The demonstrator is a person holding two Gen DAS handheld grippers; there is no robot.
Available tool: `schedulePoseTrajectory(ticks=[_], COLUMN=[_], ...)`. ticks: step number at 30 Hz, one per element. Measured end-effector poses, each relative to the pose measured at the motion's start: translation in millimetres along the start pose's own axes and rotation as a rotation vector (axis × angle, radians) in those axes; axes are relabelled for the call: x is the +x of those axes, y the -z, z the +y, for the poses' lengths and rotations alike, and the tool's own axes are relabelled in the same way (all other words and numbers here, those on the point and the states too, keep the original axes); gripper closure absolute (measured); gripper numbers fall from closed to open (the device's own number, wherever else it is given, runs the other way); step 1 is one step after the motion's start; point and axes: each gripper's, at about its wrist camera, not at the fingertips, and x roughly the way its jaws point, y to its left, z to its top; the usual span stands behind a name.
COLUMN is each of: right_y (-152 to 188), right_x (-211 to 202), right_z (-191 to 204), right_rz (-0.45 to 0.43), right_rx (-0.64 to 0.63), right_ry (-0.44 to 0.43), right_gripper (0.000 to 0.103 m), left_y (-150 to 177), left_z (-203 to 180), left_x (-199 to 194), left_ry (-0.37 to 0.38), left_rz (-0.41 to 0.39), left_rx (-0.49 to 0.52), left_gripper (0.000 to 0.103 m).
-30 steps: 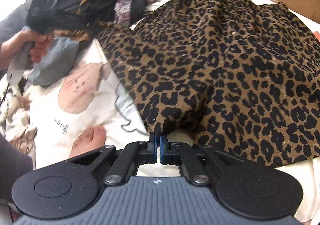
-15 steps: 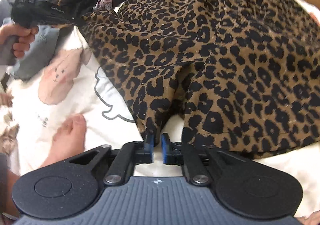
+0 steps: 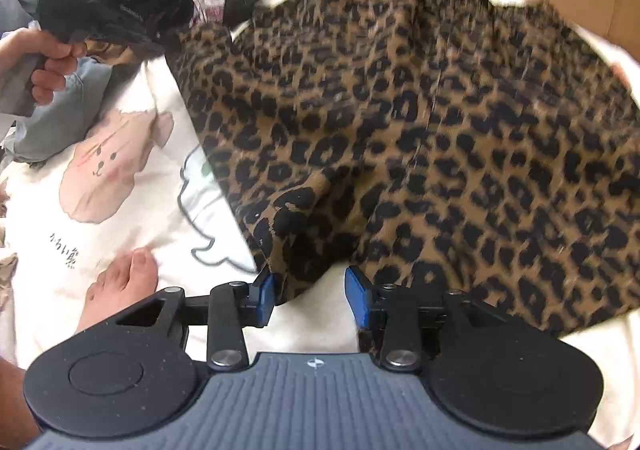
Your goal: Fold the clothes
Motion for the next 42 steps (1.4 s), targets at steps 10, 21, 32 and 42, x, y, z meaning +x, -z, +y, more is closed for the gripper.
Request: schedulePoseTrajectory(ticks=[10, 21, 32, 42], right_y=[-2, 4, 12, 21], right_x=[-3, -23, 11, -10], right_z=[-3, -13, -7, -15], right_rz=[0.036, 0.083, 0.150, 0.163], right_rx=[-0.038, 0.043, 0.045, 0.041], right_ry=[0.006, -0.140, -0.199, -0.242], right_gripper=[0.103, 0.103, 0.103, 0.100], left_y=[6, 9, 16, 24], left_z=[3, 3, 10, 16], left_x=[-1, -14, 5, 21], left_ry=[-0.022, -0.030, -0.092, -0.102], left_rz=[0.009, 0.040, 0.107, 0.137], left_rx=[0.012, -0.004, 0.014, -0.024], left_gripper=[0.099, 0.100, 0.099, 0.098])
